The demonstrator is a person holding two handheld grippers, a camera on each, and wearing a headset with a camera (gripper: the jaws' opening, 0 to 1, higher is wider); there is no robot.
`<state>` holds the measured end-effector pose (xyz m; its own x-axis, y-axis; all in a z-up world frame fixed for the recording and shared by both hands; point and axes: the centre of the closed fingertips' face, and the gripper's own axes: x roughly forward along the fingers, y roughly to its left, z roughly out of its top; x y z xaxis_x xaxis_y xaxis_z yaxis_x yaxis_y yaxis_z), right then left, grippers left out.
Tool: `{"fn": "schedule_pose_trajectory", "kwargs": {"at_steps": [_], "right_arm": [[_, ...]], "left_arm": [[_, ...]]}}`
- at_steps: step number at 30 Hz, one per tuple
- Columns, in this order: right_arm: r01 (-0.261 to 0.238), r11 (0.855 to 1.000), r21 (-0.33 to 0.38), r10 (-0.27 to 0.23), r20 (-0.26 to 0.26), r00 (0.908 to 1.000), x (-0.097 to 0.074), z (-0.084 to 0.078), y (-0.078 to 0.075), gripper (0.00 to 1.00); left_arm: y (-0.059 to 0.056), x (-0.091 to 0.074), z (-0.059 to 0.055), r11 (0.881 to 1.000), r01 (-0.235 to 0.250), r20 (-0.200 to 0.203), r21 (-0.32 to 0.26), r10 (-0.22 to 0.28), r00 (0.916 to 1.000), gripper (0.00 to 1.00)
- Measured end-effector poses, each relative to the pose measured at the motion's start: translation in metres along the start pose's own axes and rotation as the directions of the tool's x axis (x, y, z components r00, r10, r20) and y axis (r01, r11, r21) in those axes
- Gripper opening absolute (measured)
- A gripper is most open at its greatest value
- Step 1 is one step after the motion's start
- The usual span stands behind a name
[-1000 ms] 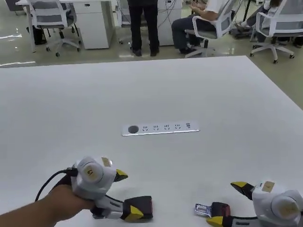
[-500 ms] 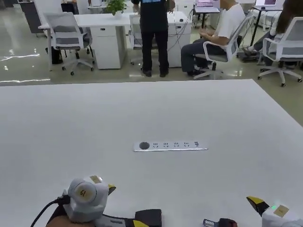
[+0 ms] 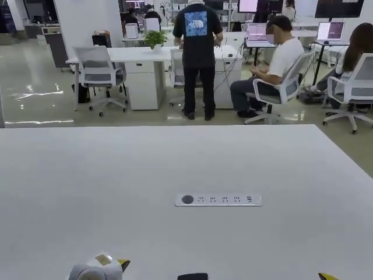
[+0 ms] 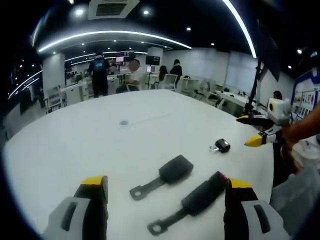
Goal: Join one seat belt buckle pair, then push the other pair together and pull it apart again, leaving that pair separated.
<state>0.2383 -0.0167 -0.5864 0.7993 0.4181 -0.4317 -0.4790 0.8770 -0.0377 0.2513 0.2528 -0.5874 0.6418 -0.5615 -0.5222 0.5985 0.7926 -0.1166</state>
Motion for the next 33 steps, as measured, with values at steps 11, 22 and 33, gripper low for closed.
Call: {"fn": "schedule_pose_trajectory", "kwargs": {"at_steps": [11,22,33], "right_arm": [[-0.010,1.000,0.003,0.010,0.010,0.9999,-0.031,-0.009,0.021,0.96],[-0.031,0.999,-0.007,0.031,0.022,0.9993,-0.050,-0.018,0.033,0.99],[-0.035,0.999,-0.013,0.035,0.019,0.9992,-0.063,-0.030,0.040,0.99]], "left_arm": [[-0.007,-0.043,-0.020,1.000,0.002,0.013,-0.031,-0.002,0.9999,1.00],[-0.016,-0.072,-0.032,1.000,0.023,0.026,-0.014,-0.023,0.9994,1.00],[-0.007,-0.093,-0.042,1.000,-0.004,0.039,-0.030,0.006,0.9992,1.00]]}}
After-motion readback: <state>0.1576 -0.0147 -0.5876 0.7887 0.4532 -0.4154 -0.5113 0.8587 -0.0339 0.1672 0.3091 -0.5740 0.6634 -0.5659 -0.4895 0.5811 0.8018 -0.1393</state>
